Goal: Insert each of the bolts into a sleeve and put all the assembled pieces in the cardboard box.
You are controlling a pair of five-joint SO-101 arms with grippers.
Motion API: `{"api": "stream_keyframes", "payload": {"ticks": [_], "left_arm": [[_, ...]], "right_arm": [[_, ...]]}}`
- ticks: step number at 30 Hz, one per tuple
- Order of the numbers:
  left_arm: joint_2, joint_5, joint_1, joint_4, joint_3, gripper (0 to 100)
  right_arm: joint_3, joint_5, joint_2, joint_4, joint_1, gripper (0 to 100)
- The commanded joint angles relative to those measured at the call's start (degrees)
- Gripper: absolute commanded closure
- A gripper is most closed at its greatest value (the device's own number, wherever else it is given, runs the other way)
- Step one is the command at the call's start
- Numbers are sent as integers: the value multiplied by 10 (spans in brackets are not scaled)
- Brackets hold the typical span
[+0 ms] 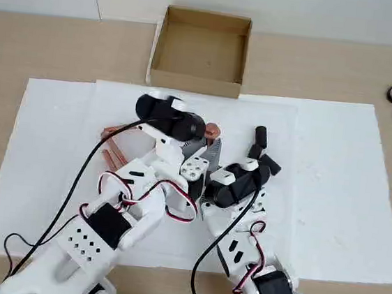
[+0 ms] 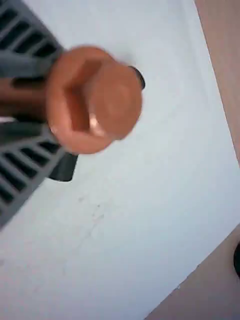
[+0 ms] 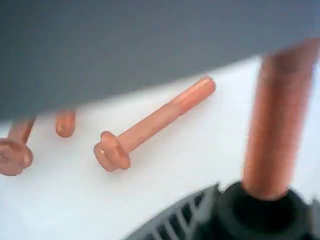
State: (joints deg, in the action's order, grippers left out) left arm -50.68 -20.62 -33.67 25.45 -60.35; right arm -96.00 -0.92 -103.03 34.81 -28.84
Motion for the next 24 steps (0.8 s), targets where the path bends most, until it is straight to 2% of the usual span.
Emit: {"api": "stream_keyframes", "payload": {"ticks": [1,11,17,24], "left_arm": [[-11,-4,-14,18,24,995],[-11,-4,-15,19,25,995],[-12,-4,-15,95,81,995],[-11,-4,-15,97,79,995]], "right_arm": [[-3,-6,-8,-15,0,994],[-4,-6,-8,-15,0,994],[-4,-6,-8,-15,0,994],[-4,-6,-8,-15,0,994]]}}
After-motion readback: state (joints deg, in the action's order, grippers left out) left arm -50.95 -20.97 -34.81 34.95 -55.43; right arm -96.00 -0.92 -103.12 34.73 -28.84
